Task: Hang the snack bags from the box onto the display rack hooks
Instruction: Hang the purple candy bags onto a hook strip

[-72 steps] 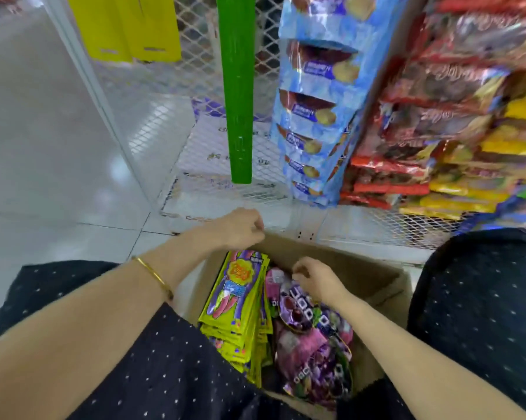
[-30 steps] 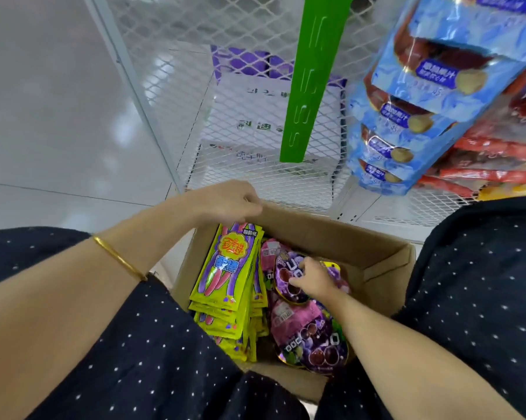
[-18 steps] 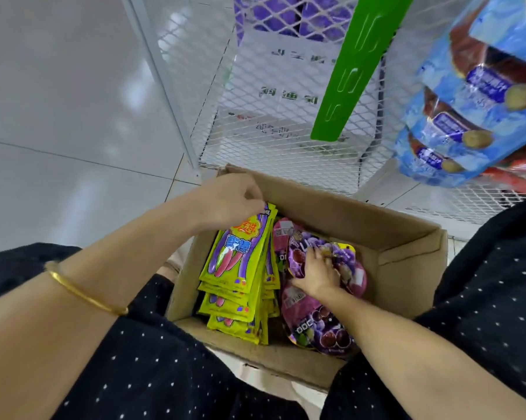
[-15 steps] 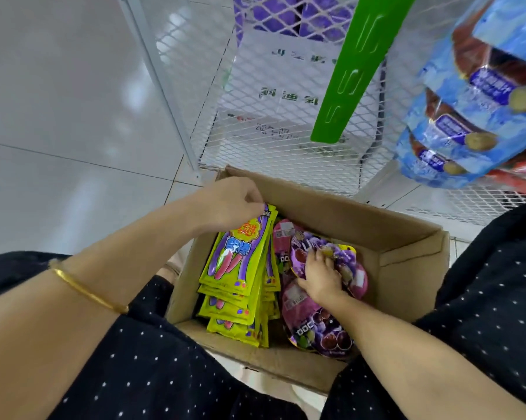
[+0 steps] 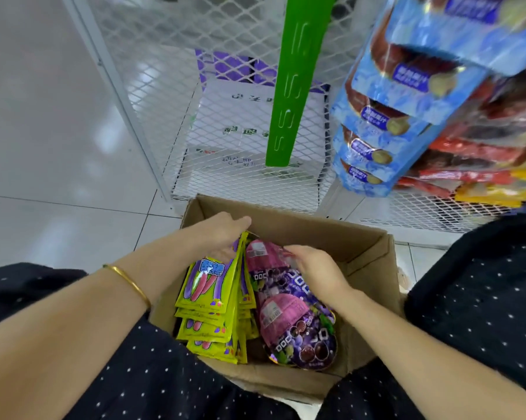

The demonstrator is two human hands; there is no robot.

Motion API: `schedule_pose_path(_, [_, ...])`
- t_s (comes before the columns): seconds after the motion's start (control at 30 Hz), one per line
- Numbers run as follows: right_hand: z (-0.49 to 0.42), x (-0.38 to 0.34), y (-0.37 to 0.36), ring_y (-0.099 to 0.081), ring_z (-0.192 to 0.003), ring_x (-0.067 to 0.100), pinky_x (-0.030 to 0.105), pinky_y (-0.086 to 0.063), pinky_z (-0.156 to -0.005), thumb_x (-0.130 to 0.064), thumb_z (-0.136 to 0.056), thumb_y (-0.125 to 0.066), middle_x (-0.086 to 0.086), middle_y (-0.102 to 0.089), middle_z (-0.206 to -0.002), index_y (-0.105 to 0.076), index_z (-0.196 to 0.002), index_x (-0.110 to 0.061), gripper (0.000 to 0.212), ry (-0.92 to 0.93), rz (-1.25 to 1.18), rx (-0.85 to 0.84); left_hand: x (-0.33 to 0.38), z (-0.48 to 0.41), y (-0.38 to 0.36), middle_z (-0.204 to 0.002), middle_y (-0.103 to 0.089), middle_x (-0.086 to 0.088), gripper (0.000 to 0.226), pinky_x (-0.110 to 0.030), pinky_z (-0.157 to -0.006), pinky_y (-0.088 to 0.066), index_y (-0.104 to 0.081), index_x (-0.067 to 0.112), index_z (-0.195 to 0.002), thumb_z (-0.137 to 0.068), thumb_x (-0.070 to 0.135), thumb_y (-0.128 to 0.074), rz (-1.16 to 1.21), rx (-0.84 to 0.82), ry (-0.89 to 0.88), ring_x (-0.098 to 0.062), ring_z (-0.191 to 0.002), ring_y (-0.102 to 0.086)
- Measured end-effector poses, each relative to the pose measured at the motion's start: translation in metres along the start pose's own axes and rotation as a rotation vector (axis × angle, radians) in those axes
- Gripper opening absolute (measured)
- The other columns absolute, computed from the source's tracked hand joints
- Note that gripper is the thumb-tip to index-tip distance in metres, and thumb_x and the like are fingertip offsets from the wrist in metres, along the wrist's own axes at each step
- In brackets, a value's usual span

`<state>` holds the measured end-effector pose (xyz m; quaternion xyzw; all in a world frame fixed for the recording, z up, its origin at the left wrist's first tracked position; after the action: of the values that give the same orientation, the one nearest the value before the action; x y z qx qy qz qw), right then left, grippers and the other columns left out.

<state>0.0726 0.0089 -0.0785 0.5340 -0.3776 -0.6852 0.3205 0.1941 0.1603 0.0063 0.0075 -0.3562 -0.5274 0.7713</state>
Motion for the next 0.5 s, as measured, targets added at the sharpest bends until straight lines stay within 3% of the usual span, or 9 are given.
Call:
schedule_pose_path(0.07, [0.007,-0.026,0.035,-0.059,-0.111,0.027,0.035,-0.046,-0.095,-0.001,-0.09,-0.049,0.013,-0.063,-0.12,-0.059,-0.123,-0.007,0.035,0.177,-0.033,0.129,-0.003,0.002,0.0,-0.136,-0.041,-0.032,0.066,-0.039,-0.085,-0.053,-0.019,0.007,-0.147,-0.097,0.044,-0.04,0.353,-0.068,0.081,-0.037,-0.101,-0.062])
schedule_pose_path(0.17, [0.014,-0.052,0.073,-0.064,-0.104,0.03,0.033,-0.048,-0.093,0.006,-0.078,-0.052,0.015,-0.066,-0.115,-0.062,-0.118,-0.001,0.041,0.376,0.04,0.246,0.006,0.01,0.007,-0.108,-0.061,-0.026,0.038,-0.04,-0.07,-0.058,-0.049,0.003,-0.124,-0.094,0.026,-0.054,0.768,-0.122,0.081,-0.03,-0.075,-0.066])
schedule_pose_path(0.23, [0.015,-0.059,0.085,-0.062,-0.108,0.026,0.025,-0.035,-0.101,0.0,-0.082,-0.049,0.013,-0.064,-0.118,-0.062,-0.118,-0.002,0.038,0.451,0.079,0.205,0.012,0.013,0.014,-0.085,-0.063,-0.016,0.01,-0.036,-0.061,-0.059,-0.057,0.003,-0.096,-0.09,0.01,-0.059,0.649,-0.018,-0.001,-0.021,-0.06,-0.065])
schedule_pose_path(0.3, [0.015,-0.064,0.098,-0.054,-0.118,0.024,0.022,-0.026,-0.107,-0.004,-0.083,-0.038,0.012,-0.059,-0.127,-0.061,-0.12,-0.004,0.043,0.474,0.05,0.16,0.018,0.017,0.021,-0.086,-0.061,-0.018,0.009,-0.04,-0.071,-0.055,-0.055,0.004,-0.08,-0.085,0.0,-0.061,0.54,0.033,-0.1,-0.023,-0.063,-0.062])
schedule_pose_path(0.37, [0.015,-0.064,0.109,-0.039,-0.13,0.019,0.013,-0.018,-0.109,-0.002,-0.075,-0.037,0.008,-0.047,-0.139,-0.061,-0.121,-0.01,0.053,0.351,-0.107,0.167,0.025,0.023,0.028,-0.086,-0.063,-0.02,0.011,-0.046,-0.082,-0.051,-0.058,0.002,-0.082,-0.083,-0.008,-0.06,0.493,0.016,-0.197,-0.024,-0.069,-0.061])
schedule_pose_path(0.43, [0.011,-0.06,0.117,-0.025,-0.135,0.007,0.01,-0.019,-0.106,0.004,-0.078,-0.043,0.0,-0.036,-0.144,-0.061,-0.116,-0.021,0.049,0.177,-0.332,0.164,0.029,0.031,0.033,-0.074,-0.067,-0.01,0.017,-0.035,-0.069,-0.055,-0.06,0.005,-0.081,-0.082,-0.012,-0.059,0.395,0.06,-0.281,-0.021,-0.061,-0.063])
schedule_pose_path(0.5, [0.003,-0.064,0.122,-0.025,-0.134,0.003,0.02,-0.028,-0.107,0.002,-0.084,-0.052,-0.002,-0.038,-0.141,-0.06,-0.106,-0.03,0.039,0.111,-0.475,0.184,0.033,0.038,0.033,-0.067,-0.07,-0.003,0.02,-0.029,-0.062,-0.056,-0.061,0.008,-0.082,-0.083,-0.012,-0.058,0.34,0.039,-0.329,-0.015,-0.057,-0.065])
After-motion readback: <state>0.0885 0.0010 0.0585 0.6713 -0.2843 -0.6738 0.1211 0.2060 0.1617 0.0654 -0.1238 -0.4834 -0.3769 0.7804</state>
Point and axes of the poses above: each hand's wrist, its own z-axis away from the middle knuckle, its own y-axis out of the back of the hand, x = y × z, the point moved 3 cm from there along -z, towards the middle knuckle
